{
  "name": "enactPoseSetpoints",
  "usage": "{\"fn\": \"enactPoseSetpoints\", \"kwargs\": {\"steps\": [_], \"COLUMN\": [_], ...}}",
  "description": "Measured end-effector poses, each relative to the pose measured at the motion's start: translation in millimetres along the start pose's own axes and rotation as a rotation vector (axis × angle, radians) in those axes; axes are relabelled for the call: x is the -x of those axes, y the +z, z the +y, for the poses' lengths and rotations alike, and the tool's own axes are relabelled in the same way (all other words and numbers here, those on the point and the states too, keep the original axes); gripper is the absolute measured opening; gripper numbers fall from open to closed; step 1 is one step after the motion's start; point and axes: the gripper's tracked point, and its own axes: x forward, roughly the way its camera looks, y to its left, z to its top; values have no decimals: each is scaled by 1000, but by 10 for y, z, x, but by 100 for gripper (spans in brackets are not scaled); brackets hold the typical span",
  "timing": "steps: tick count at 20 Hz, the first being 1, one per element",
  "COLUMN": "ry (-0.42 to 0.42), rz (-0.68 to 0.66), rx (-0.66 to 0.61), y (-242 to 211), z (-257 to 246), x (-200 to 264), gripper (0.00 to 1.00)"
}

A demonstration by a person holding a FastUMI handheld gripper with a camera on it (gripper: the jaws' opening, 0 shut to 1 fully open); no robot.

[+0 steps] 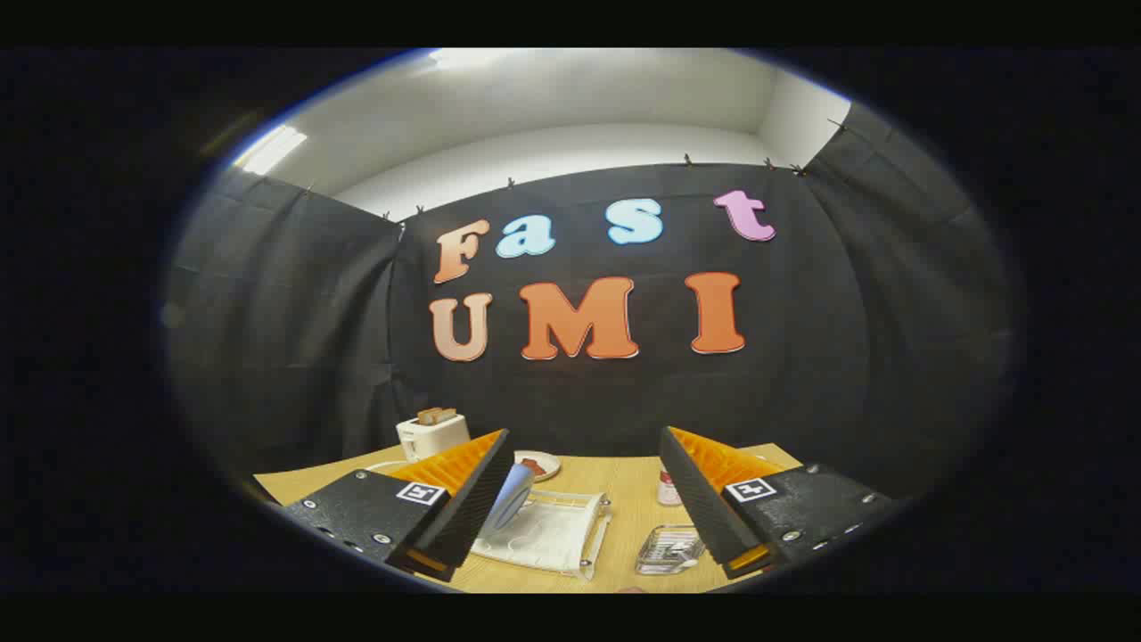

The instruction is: Take the plate from the dish rack, then take the spoon from the basket and place it into the plate.

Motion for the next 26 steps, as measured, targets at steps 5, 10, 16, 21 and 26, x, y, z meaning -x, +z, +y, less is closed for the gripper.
{"fn": "enactPoseSetpoints", "kwargs": {"steps": [5, 10, 16, 21, 26], "ry": [5, 29, 44, 102, 181], "rz": [16, 17, 27, 118, 284], "rx": [43, 28, -6, -34, -69], "y": [-34, 35, 111, -56, -311], "z": [81, 144, 176, 344, 534], "x": [-14, -7, -7, -129, -347], "gripper": [98, 98, 98, 98, 98]}}
